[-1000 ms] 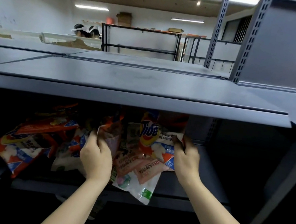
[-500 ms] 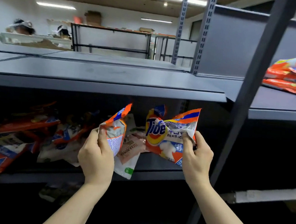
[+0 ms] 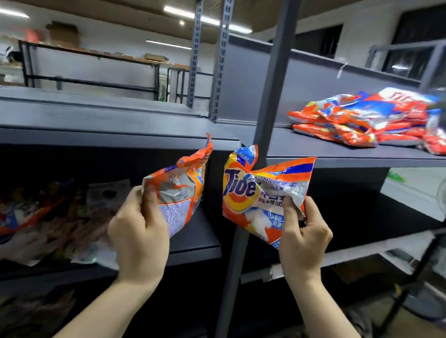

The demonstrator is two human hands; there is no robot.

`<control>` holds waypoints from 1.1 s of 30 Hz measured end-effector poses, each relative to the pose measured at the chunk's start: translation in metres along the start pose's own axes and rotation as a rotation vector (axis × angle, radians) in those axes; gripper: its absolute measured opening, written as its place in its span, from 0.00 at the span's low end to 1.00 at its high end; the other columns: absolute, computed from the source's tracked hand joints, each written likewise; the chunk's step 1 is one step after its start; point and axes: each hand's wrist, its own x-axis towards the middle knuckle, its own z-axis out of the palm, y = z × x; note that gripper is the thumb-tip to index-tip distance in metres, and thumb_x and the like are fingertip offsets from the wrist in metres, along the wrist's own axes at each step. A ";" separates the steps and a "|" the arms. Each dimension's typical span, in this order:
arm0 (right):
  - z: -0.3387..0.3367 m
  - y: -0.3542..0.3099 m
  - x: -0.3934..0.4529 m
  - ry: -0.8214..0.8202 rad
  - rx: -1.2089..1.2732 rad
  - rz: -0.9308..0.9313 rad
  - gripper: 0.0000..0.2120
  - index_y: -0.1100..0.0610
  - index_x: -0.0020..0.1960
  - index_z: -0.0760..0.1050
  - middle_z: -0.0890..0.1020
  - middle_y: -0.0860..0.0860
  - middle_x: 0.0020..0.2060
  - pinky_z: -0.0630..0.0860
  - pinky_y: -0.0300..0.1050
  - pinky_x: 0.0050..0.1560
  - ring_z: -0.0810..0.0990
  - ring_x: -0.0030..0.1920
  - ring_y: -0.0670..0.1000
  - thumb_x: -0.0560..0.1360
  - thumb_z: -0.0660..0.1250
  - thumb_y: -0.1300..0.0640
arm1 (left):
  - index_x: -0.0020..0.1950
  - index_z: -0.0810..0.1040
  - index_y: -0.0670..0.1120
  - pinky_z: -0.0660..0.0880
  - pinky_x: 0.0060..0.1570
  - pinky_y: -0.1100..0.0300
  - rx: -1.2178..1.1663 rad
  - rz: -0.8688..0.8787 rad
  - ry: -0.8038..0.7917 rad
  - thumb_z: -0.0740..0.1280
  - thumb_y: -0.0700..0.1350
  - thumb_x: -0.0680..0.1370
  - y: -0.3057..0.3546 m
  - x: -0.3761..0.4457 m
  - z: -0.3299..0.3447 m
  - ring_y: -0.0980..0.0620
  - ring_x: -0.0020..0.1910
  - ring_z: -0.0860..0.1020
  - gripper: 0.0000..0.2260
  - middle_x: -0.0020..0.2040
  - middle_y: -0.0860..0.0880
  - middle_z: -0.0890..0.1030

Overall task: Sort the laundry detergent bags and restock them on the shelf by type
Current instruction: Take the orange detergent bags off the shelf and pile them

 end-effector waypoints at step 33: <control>-0.205 0.260 0.425 0.406 -0.086 -0.101 0.09 0.58 0.48 0.79 0.80 0.49 0.38 0.67 0.42 0.42 0.74 0.39 0.46 0.77 0.64 0.54 | 0.42 0.75 0.38 0.57 0.36 0.60 -0.241 0.014 0.160 0.56 0.48 0.83 0.192 -0.015 0.478 0.45 0.35 0.66 0.17 0.35 0.45 0.76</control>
